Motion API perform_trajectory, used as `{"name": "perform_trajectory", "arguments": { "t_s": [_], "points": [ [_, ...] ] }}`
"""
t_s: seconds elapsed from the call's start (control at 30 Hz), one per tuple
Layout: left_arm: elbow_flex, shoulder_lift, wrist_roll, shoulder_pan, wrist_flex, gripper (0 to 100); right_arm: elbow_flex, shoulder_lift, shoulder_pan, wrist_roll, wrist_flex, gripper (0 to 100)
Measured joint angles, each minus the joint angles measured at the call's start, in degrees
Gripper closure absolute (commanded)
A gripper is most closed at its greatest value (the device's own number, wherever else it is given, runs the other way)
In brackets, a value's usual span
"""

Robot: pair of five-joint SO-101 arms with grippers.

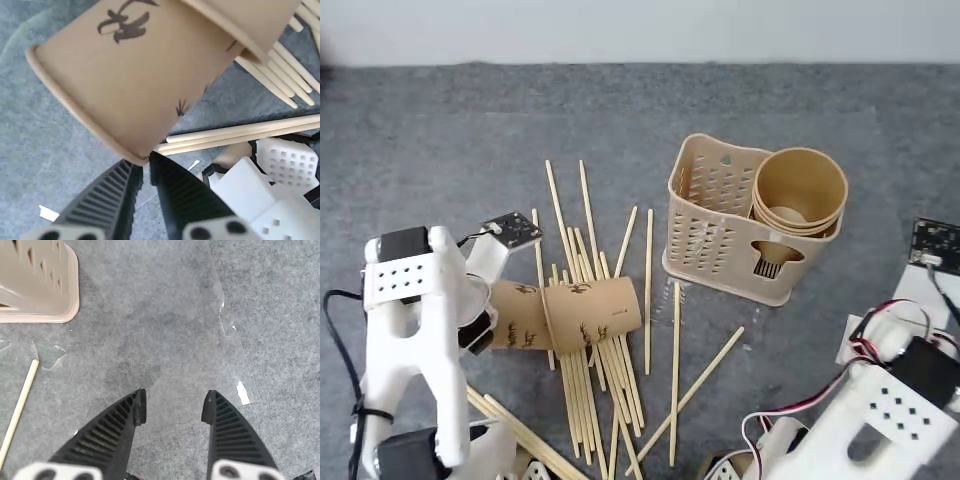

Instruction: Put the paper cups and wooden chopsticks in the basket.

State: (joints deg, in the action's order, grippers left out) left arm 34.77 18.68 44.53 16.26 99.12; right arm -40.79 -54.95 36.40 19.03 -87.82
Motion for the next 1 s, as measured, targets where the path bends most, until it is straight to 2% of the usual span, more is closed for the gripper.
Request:
{"name": "perform_trajectory", "arguments": {
  "t_s": [0.3, 0.8, 1.0],
  "points": [
    [-10.02, 0.00, -0.09, 0.00, 0.00, 99, 0.00, 0.00, 0.00, 0.00, 0.00, 80.1],
    [-32.70, 0.00, -8.62, -0.09, 0.35, 99, 0.00, 0.00, 0.00, 0.00, 0.00, 80.1],
    [-42.99, 0.00, -14.42, -5.54, 0.53, 99, 0.00, -0.35, 0.00, 0.00, 0.00, 80.1]
  ]
}}
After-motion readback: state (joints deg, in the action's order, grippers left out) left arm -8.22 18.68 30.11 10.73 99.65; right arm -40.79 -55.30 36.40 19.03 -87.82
